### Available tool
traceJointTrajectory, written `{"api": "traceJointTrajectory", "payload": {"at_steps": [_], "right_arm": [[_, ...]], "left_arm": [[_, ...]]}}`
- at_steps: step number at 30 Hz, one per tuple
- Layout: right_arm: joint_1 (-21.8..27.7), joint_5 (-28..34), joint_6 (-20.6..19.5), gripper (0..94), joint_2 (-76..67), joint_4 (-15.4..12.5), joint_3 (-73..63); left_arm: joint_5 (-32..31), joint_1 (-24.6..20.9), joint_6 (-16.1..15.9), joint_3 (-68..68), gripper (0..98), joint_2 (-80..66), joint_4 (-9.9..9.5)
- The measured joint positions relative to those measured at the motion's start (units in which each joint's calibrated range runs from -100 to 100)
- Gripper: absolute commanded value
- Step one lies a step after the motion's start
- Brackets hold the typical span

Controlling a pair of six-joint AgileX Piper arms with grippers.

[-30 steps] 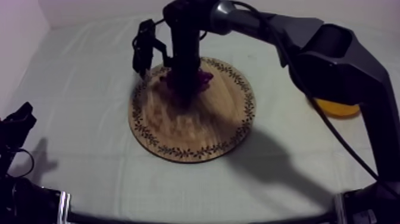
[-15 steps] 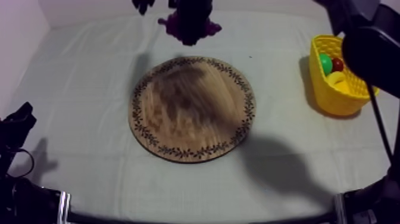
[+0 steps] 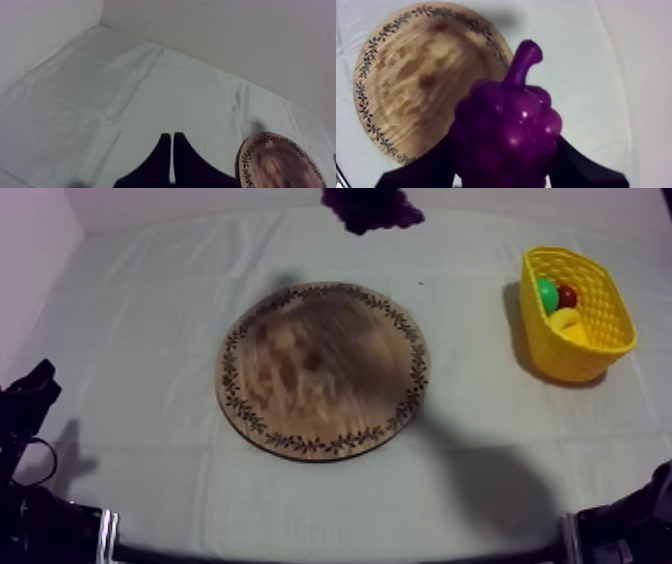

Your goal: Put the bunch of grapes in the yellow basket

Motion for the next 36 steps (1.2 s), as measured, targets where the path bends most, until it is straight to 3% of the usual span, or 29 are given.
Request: {"api": "traceJointTrajectory", "payload": {"at_steps": [9,16,26,31,36], "right_arm": [[7.57,-1.82,-4.66,30.4,-10.01,-0.06,16.92],[16.29,-4.46,-4.06,30.9,-15.11,1.43,28.04],[28.04,-5.55,-2.92,32.0,-16.56,2.74,32.03],[31.03,-5.75,-2.85,32.5,-16.22,2.82,32.78],[31.03,-6.58,-3.19,33.8,-14.47,2.22,34.02]], "left_arm": [[0.00,0.00,0.06,0.00,0.0,0.00,0.00],[0.00,0.00,0.06,0.00,0.0,0.00,0.00],[0.00,0.00,0.06,0.00,0.0,0.00,0.00],[0.00,0.00,0.06,0.00,0.0,0.00,0.00],[0.00,0.00,0.06,0.00,0.0,0.00,0.00]]}}
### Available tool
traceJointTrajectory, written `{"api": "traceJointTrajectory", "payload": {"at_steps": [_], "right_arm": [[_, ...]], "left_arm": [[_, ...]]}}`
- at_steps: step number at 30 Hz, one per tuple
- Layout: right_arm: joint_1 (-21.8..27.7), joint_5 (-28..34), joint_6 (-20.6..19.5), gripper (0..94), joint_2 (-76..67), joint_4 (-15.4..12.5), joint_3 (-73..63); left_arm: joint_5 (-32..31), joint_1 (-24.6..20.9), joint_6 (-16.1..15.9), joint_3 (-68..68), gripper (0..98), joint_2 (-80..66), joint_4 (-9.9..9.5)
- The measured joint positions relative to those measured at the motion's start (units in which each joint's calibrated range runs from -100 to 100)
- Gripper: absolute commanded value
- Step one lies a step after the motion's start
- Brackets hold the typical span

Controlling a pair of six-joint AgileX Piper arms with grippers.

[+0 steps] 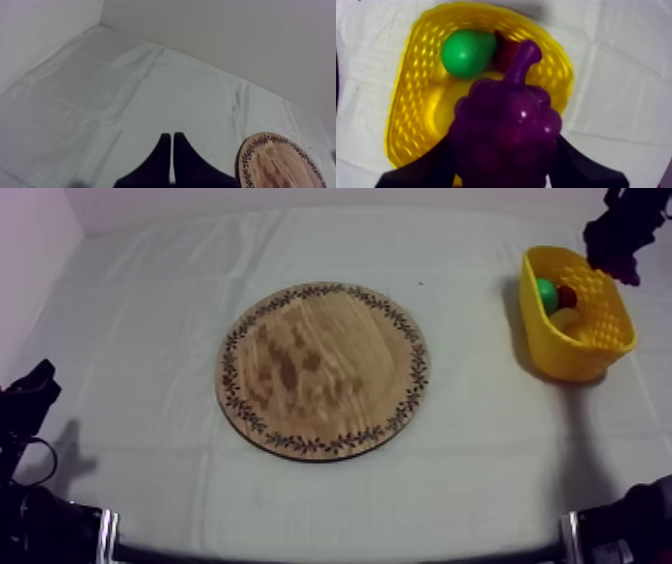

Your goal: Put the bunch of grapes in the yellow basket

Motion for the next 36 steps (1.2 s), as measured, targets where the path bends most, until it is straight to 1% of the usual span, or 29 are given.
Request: {"api": "traceJointTrajectory", "payload": {"at_steps": [5,8,13,19,24,26,29,31,36], "right_arm": [[-0.71,-1.53,-0.92,37.4,2.72,-0.34,2.47],[-0.89,-2.85,-1.85,41.4,4.79,-0.41,3.98],[-0.97,-4.50,-3.45,53.9,8.17,-0.47,4.38],[-1.06,-4.89,-4.88,69.7,9.94,-0.70,4.16],[-1.24,-4.81,-5.83,77.3,8.76,-0.51,3.90],[-1.27,-4.88,-6.14,77.0,7.61,-0.37,4.14],[-1.23,-5.28,-6.43,73.8,4.77,-0.19,5.22],[-1.19,-5.85,-6.36,67.0,2.33,-0.12,6.30],[-1.53,-7.16,-5.93,45.4,-4.53,-0.12,9.88]], "left_arm": [[0.00,0.00,0.00,0.00,0.0,0.00,0.00],[0.00,0.00,0.00,0.00,0.0,0.00,0.00],[0.00,0.00,0.00,0.00,0.0,0.00,0.00],[0.00,0.00,0.00,0.00,0.0,0.00,0.00],[0.00,0.00,0.00,0.00,0.0,0.00,0.00],[0.00,0.00,0.00,0.00,0.0,0.00,0.00],[0.00,0.00,0.00,0.00,0.0,0.00,0.00],[0.00,0.00,0.00,0.00,0.0,0.00,0.00],[0.00,0.00,0.00,0.00,0.0,0.00,0.00]]}}
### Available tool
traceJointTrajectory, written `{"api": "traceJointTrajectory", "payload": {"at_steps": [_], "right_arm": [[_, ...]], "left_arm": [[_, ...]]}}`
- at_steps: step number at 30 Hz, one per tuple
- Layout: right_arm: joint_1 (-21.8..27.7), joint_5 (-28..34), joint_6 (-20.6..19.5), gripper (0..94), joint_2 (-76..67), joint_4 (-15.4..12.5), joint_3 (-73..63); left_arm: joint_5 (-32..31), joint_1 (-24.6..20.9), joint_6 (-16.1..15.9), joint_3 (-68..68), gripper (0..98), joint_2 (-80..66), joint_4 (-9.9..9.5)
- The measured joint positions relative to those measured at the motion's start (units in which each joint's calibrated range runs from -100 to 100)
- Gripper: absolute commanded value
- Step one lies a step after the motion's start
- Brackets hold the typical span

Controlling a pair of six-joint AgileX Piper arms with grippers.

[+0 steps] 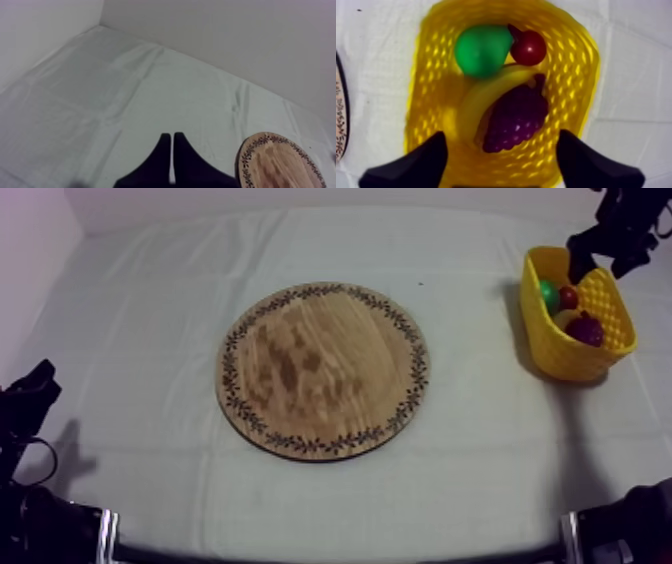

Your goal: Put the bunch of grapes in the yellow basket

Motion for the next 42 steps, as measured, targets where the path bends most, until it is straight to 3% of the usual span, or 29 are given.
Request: {"api": "traceJointTrajectory", "payload": {"at_steps": [6,11,17,20,25,37,42], "right_arm": [[-0.46,-4.15,-0.07,25.9,-10.23,-0.22,7.14],[-1.78,-9.47,-2.08,21.0,-19.41,0.97,15.46],[-3.13,-17.14,-5.68,5.5,-31.11,3.27,27.24],[-3.48,-20.96,-6.44,2.2,-37.01,2.41,32.80],[-3.61,-27.77,-4.26,0.8,-47.79,-1.59,41.96],[-2.85,-36.51,4.41,0.5,-75.00,-17.38,62.70],[-3.37,-37.96,6.79,0.4,-85.18,-19.97,70.20]], "left_arm": [[0.00,0.00,0.00,0.00,0.0,0.00,0.00],[0.00,0.00,0.00,0.00,0.0,0.00,0.00],[0.00,0.00,0.00,0.00,0.0,0.00,0.00],[0.00,0.00,0.00,0.00,0.0,0.00,0.00],[0.00,0.00,0.00,0.00,0.0,0.00,0.00],[0.00,0.00,0.02,0.00,0.0,0.00,0.00],[0.00,0.00,0.02,0.00,0.0,0.00,0.00]]}}
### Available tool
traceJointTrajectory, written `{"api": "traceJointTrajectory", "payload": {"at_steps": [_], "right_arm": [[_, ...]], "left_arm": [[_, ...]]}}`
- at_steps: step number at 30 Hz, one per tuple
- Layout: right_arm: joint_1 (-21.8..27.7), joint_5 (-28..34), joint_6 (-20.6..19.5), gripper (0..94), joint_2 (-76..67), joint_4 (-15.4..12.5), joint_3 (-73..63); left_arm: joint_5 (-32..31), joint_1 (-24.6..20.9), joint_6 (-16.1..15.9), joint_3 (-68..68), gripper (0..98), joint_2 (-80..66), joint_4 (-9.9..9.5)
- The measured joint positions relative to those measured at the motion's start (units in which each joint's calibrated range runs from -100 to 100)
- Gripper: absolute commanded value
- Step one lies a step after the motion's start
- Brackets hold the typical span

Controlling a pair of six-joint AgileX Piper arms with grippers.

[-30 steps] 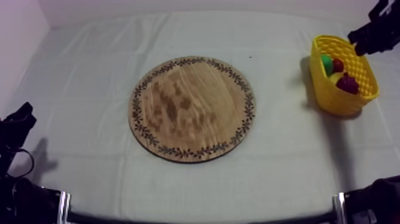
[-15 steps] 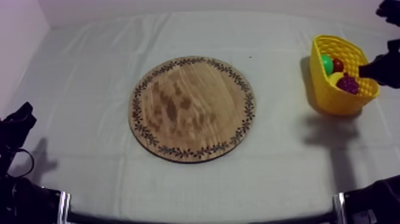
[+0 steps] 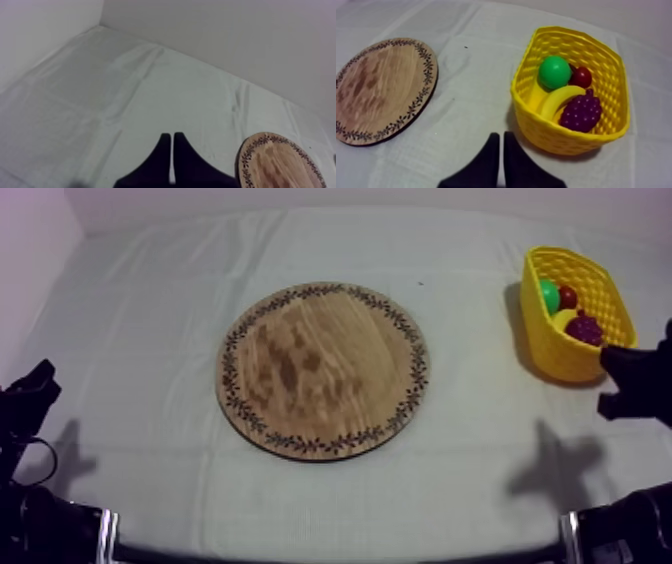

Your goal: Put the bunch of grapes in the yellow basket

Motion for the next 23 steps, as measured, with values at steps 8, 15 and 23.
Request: {"api": "traceJointTrajectory", "payload": {"at_steps": [8,15,23], "right_arm": [[-2.87,-0.37,-4.25,0.3,-12.73,5.43,7.89],[-4.10,-7.21,-11.70,0.3,-14.45,8.64,10.73],[-4.86,-7.72,-9.96,0.3,-14.51,9.02,10.88]], "left_arm": [[0.00,0.00,0.00,0.00,0.0,0.00,0.00],[0.00,0.00,0.02,0.00,0.0,0.00,0.00],[0.00,0.00,0.02,0.00,0.0,0.00,0.00]]}}
